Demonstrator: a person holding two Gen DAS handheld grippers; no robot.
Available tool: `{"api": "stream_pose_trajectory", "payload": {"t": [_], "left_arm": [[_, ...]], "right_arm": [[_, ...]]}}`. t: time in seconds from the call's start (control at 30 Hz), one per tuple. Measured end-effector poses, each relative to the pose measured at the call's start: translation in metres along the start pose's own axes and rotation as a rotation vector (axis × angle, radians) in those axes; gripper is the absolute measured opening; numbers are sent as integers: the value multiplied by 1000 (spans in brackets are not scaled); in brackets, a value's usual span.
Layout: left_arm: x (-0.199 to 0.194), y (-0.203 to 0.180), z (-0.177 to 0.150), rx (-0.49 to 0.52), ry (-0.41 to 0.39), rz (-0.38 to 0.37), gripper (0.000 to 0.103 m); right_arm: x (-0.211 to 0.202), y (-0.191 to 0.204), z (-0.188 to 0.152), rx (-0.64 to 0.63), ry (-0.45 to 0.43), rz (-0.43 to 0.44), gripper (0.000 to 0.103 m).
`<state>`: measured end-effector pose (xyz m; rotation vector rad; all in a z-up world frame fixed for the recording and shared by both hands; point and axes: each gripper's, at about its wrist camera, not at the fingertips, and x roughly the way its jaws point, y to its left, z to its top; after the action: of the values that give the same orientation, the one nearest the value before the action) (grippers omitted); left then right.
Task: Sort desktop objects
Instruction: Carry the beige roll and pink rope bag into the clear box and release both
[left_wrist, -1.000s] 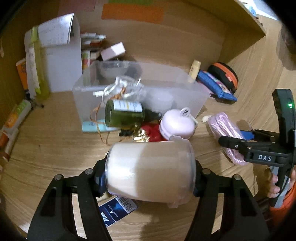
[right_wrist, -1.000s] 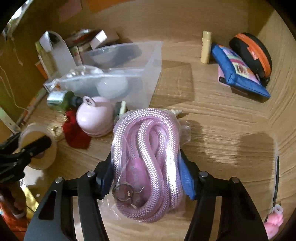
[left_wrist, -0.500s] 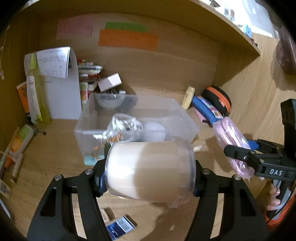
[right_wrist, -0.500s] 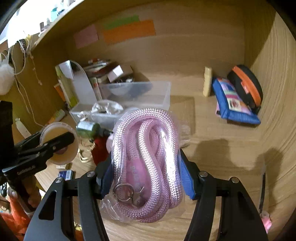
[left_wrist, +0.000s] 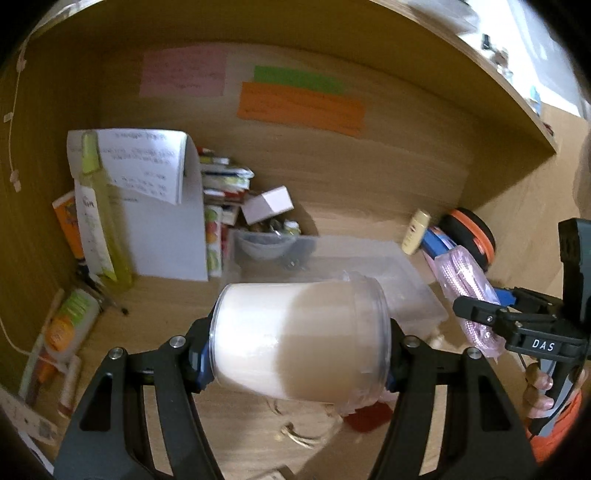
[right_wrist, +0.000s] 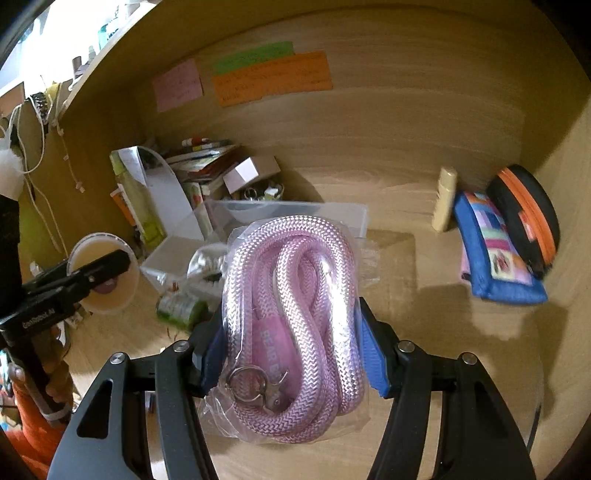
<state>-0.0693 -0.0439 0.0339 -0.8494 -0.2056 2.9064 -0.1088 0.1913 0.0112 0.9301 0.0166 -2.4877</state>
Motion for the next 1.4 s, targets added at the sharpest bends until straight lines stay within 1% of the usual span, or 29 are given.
{"api": "stream_pose_trajectory", "payload": {"t": [0.13, 0.27, 0.4, 0.53, 0.6, 0.73, 0.83, 0.93, 1.2, 1.27, 1.4], "left_arm": [[10, 9, 17, -2, -17, 21, 65], [27, 12, 31, -4, -14, 32, 65], [48, 9, 40, 0, 4, 33, 65], [76, 7, 44, -1, 42, 21, 65], [90, 6, 42, 1, 65, 20, 65], [119, 7, 34, 3, 121, 33, 65], [134, 10, 27, 13, 154, 47, 65], [140, 12, 22, 19, 169, 50, 65], [147, 0, 14, 87, 180, 82, 65], [148, -1, 13, 90, 184, 82, 65], [154, 1, 13, 83, 201, 79, 65]], "right_arm": [[14, 3, 17, -9, -9, 4, 58], [29, 7, 31, -22, -12, -2, 58], [47, 7, 42, -17, 3, -7, 58], [71, 5, 50, 3, 40, -20, 58], [83, 4, 51, 11, 57, -49, 58], [106, 1, 49, 36, 96, -52, 58], [114, 3, 45, 11, 112, -79, 58], [118, 4, 44, -9, 115, -106, 58], [127, 7, 38, -30, 145, -117, 58], [128, 10, 37, -42, 142, -135, 58], [129, 15, 35, -58, 137, -141, 59]]}}
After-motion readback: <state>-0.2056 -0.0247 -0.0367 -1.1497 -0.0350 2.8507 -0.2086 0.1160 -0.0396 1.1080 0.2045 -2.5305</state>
